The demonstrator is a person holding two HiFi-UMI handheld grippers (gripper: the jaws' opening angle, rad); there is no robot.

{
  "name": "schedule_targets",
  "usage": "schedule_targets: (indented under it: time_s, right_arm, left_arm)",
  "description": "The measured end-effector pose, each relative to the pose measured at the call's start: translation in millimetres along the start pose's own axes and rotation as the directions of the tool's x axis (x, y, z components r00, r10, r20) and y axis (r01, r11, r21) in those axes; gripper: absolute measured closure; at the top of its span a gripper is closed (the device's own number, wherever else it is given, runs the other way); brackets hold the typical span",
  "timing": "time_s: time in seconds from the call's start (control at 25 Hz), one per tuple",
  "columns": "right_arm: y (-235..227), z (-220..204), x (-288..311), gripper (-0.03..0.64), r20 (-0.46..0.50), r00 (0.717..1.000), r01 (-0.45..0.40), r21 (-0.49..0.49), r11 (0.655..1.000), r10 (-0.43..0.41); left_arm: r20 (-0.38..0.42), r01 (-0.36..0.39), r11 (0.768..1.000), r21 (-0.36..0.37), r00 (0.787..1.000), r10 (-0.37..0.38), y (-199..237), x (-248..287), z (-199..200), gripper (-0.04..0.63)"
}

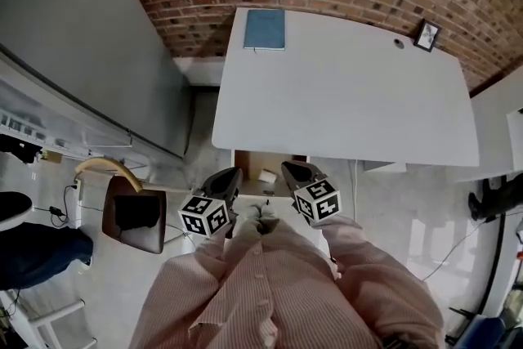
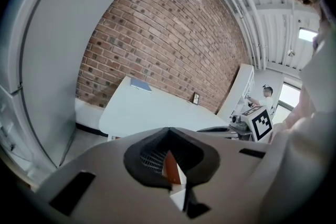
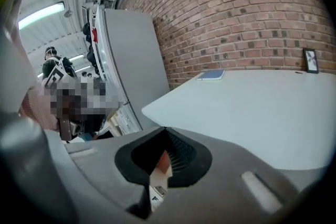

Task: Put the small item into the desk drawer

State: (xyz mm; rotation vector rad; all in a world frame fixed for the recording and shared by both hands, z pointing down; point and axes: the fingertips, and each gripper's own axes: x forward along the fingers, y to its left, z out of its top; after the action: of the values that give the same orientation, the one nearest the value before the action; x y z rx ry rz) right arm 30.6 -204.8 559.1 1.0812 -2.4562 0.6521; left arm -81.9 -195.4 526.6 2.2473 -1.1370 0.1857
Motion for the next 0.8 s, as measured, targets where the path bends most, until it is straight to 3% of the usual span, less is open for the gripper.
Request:
schedule_targets:
  time_s: [0.4, 0.8]
  right_arm:
    - [-15.8, 53.8, -44.7, 0.611, 0.176, 0.983, 0.053, 0.044, 0.998, -0.060]
    - [-28.7, 86.5, -84.0, 0.611, 0.280, 0.954, 0.106, 0.027, 0.994, -0.110]
  left_arm:
    - [0.100, -0.029, 0.993, 0.115, 0.995, 0.017, -10.6, -19.5, 44.7, 0.597]
    - [0.196, -0.102, 0.983, 0.150, 0.978, 0.072, -11.3, -43.3, 74.3, 0.597]
